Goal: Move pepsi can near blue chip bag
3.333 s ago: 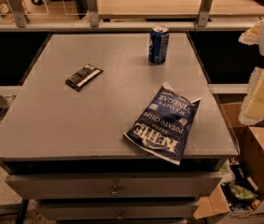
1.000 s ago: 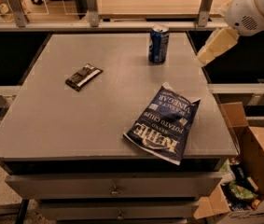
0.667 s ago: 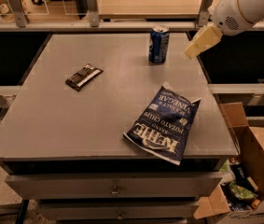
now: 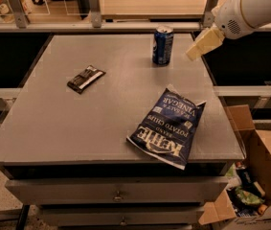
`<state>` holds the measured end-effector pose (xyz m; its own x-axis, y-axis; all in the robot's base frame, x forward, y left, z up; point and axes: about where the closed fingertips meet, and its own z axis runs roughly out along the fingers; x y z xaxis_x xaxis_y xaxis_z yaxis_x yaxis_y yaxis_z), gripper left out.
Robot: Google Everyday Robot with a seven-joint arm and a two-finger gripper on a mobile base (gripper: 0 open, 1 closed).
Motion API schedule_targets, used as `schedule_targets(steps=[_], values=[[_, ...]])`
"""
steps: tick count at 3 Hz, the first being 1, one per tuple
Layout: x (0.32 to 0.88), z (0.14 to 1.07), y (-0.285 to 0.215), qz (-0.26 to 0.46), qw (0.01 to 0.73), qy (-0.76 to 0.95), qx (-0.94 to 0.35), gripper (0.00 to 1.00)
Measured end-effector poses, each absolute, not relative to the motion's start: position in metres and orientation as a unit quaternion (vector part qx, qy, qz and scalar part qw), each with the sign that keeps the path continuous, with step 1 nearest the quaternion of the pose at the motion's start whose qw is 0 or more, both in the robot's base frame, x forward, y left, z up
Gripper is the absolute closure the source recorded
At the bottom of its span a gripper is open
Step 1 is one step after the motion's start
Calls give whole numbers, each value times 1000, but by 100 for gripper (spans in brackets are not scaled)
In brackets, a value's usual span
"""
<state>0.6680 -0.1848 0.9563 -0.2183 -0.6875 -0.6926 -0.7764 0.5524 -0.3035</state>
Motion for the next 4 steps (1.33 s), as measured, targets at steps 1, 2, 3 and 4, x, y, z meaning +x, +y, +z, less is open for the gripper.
schedule_targets(steps=[1, 2, 3, 4], values=[[690, 947, -167, 82, 451, 765, -453, 0], [713, 938, -148, 111, 485, 749, -437, 0], [733, 926, -132, 139, 510, 737, -422, 0], [749, 907, -122, 164, 525, 730, -406, 0]])
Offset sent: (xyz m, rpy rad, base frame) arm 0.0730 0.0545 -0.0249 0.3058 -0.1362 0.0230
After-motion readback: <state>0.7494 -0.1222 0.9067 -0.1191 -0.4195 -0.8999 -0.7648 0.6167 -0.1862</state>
